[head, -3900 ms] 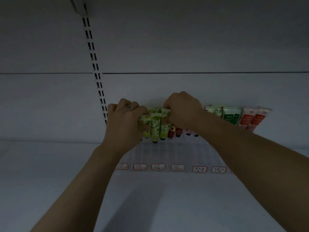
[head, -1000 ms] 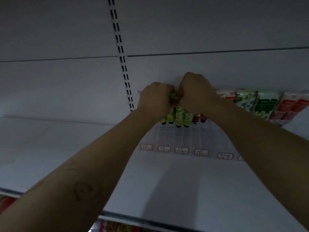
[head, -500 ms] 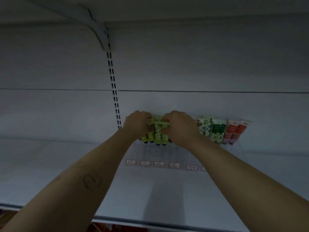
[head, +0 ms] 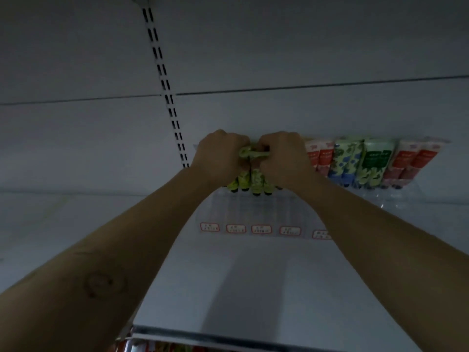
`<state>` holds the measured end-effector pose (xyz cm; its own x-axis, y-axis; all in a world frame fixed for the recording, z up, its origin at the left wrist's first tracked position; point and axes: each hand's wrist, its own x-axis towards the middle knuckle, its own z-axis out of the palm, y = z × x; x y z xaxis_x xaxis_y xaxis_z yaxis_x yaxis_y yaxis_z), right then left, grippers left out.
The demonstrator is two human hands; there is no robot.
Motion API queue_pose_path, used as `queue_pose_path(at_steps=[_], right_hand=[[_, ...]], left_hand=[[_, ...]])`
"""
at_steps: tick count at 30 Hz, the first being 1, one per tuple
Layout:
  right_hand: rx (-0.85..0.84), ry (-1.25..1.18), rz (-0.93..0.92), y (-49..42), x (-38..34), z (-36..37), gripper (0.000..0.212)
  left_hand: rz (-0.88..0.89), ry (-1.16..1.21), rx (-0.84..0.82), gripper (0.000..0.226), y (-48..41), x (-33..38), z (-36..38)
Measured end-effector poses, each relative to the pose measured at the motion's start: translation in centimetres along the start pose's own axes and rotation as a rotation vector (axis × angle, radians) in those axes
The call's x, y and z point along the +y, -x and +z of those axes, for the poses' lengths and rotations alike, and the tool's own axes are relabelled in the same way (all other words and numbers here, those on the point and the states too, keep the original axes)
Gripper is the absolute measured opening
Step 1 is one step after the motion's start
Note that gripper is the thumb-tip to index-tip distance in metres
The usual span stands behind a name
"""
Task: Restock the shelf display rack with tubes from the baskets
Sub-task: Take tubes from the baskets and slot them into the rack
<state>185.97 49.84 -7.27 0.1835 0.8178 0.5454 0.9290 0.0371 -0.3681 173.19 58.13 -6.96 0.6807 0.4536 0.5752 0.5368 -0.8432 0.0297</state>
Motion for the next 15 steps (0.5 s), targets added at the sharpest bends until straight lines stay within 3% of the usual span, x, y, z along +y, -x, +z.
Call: queue_pose_path(at_steps=[6, 8, 10, 15], right_hand=[[0.040, -0.095, 0.077, 0.4, 0.5, 0.6, 0.022], [0.023, -0.118, 0.096, 0.5, 0.5, 0.6, 0.038], [-0.002, -0.116, 0.109, 0.5, 0.3, 0.3, 0.041], [-0.030, -0.031, 0.098, 0.7, -0.2, 0.1, 0.004]], left_hand=[[0.091, 0.007, 0.180, 0.009, 0.5, 0.3, 0.8], [0.096, 0.041, 0.178, 0.009, 0.5, 0.1, 1.0], [0.074, 0.096, 0.127, 0.012, 0.5, -0.3, 1.0], [-0.039, 0.138, 0.097, 0.012, 1.2, -0.8, 1.0]])
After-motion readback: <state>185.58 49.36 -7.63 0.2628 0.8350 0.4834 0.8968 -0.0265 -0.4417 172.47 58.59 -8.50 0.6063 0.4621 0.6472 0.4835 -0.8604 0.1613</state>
